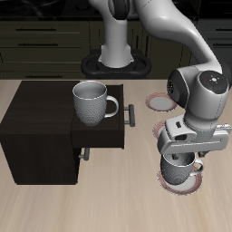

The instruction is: Place the porcelain mug that is on the plate onto the nearest plate relative to the robot

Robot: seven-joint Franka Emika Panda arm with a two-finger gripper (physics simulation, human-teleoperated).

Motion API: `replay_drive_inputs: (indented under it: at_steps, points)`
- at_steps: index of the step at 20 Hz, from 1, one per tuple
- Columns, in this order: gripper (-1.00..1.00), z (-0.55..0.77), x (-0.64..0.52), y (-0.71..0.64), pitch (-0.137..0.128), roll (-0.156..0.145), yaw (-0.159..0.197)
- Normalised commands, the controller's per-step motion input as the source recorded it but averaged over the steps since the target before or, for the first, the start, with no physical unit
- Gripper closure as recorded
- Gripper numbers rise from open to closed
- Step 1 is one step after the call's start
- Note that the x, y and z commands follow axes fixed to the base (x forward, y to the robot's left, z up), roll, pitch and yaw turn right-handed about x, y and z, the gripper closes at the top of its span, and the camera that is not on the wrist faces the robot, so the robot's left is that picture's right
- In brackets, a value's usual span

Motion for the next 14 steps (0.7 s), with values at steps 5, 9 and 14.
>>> replay_drive_inputs:
  at_steps: [5,9,14]
  points:
    - [1.0,0.02,-0.06,-0.15,0.013,-0.016,-0.016]
    - [1.0,0.21,-0.05,-0.13,-0.009,-0.018,-0.025]
    - [1.0,0.31,-0.05,-0.03,-0.031,-0.004,-0.012]
